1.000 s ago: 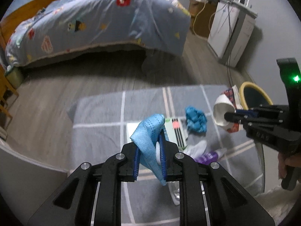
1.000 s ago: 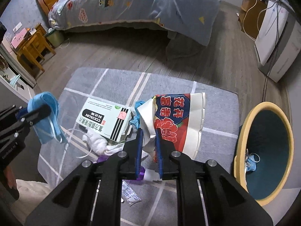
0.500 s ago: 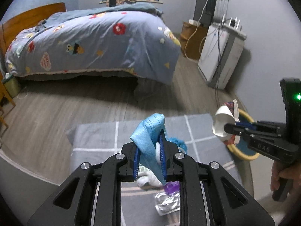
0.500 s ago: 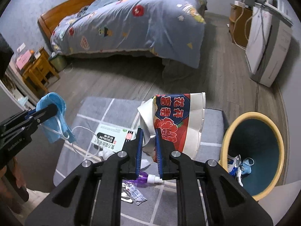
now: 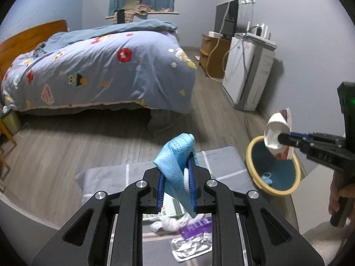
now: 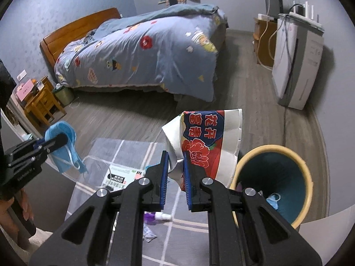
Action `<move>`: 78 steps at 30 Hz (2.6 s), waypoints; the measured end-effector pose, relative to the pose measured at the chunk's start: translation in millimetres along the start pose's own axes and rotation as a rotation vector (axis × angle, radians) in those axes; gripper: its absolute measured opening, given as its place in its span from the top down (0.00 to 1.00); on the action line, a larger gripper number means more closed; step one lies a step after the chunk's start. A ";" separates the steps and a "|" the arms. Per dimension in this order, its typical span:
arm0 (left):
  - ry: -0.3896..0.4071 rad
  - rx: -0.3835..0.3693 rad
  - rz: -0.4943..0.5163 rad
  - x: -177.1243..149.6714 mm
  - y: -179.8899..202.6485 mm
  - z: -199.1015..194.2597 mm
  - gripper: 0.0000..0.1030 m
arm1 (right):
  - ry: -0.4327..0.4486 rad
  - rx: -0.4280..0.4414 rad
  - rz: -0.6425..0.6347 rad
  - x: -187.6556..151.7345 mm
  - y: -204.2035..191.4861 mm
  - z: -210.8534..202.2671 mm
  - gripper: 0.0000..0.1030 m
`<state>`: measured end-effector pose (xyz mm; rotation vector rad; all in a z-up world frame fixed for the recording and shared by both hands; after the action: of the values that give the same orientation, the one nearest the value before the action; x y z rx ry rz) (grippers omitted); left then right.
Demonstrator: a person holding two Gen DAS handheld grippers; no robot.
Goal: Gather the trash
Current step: 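Lift the mask and snack bag and carry both over the bin, then open both grippers to drop the mask and snack bag into the bin, then move both grippers back over the cushion toward the remaining trash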
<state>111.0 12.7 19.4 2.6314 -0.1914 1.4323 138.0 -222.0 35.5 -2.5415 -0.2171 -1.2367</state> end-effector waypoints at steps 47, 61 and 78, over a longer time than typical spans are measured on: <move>-0.234 -0.349 0.360 -37.9 252.2 150.5 0.81 | -0.066 -0.219 0.441 -92.4 242.7 12.1 0.87; -0.201 -0.337 0.323 -38.1 249.6 162.3 0.52 | -0.056 -0.235 0.463 -97.4 250.3 17.7 0.87; -0.161 -0.206 0.254 -50.8 195.4 137.1 0.10 | -0.010 -0.261 0.454 -91.4 240.4 6.6 0.05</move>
<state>161.8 -201.9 -85.0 2.6212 -0.6752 1.1885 150.5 -446.4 -89.8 -2.5999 0.5247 -1.1263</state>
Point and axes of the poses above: each gripper's, at about its wrist camera, not at the fingertips, and z roughly the way its jaws point, y to its right, x to its top, the point moved 1 cm from there along z, roughly the way its jaws point, and after that the axes turned 9 degrees about y, right-handed, at the moved point
